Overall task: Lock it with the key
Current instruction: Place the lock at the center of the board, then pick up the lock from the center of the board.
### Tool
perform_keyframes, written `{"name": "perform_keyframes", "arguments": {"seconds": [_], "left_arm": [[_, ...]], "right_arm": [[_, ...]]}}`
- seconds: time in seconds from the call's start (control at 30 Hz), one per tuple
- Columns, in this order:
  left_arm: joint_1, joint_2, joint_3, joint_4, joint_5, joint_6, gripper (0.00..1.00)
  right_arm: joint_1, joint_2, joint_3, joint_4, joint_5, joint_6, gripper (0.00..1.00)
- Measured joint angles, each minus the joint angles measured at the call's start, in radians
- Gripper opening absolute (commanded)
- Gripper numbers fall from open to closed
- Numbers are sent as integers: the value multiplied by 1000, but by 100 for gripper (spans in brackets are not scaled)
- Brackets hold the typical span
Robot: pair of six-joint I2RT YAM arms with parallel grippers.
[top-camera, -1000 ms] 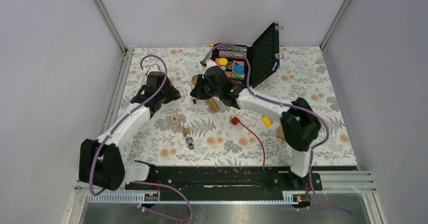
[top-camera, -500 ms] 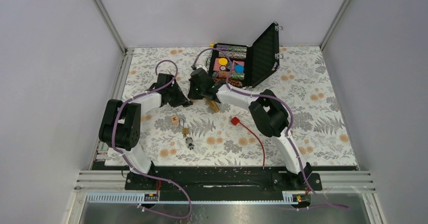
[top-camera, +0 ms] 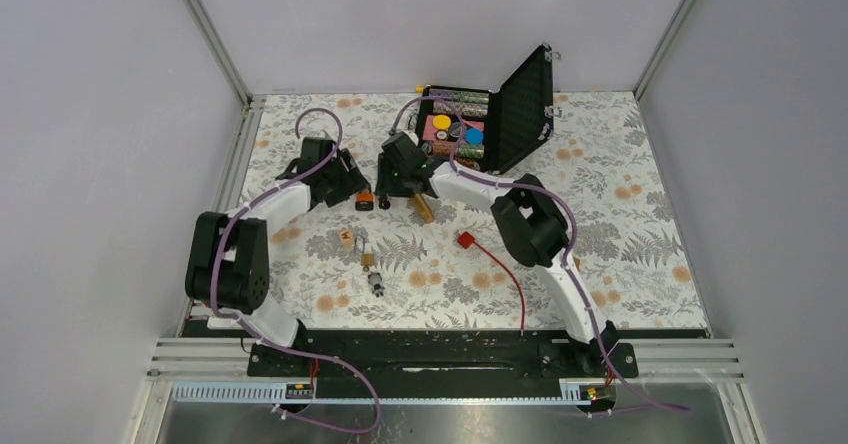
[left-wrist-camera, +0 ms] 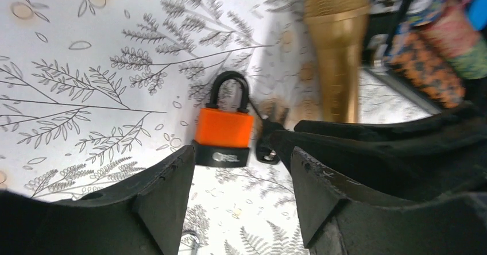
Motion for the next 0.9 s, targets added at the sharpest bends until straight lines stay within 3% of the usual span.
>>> {"name": "perform_keyframes", "arguments": {"seconds": [0.23, 0.33, 0.4, 0.47, 0.7, 0.9], "left_arm": [[0, -238, -27, -25, -29, -19, 68], [0, -380, -55, -67, -44, -24, 82], [0, -478, -67, -112, -54, -20, 93], [0, -578, -69, -161, -68, -14, 99], [0, -861, -66, -290, -136, 19, 99], [0, -956, -60, -388, -172, 53, 99]], "right_arm": [[-8, -164, -161, -19, -3, 0, 59], [20, -265, -238, -41, 23, -9, 76], [60, -301, -256, -65, 59, -12, 82], [127, -311, -257, -85, 106, -18, 83], [366, -219, -150, -245, 250, 2, 82], [405, -103, -44, -349, 370, 55, 75]]}}
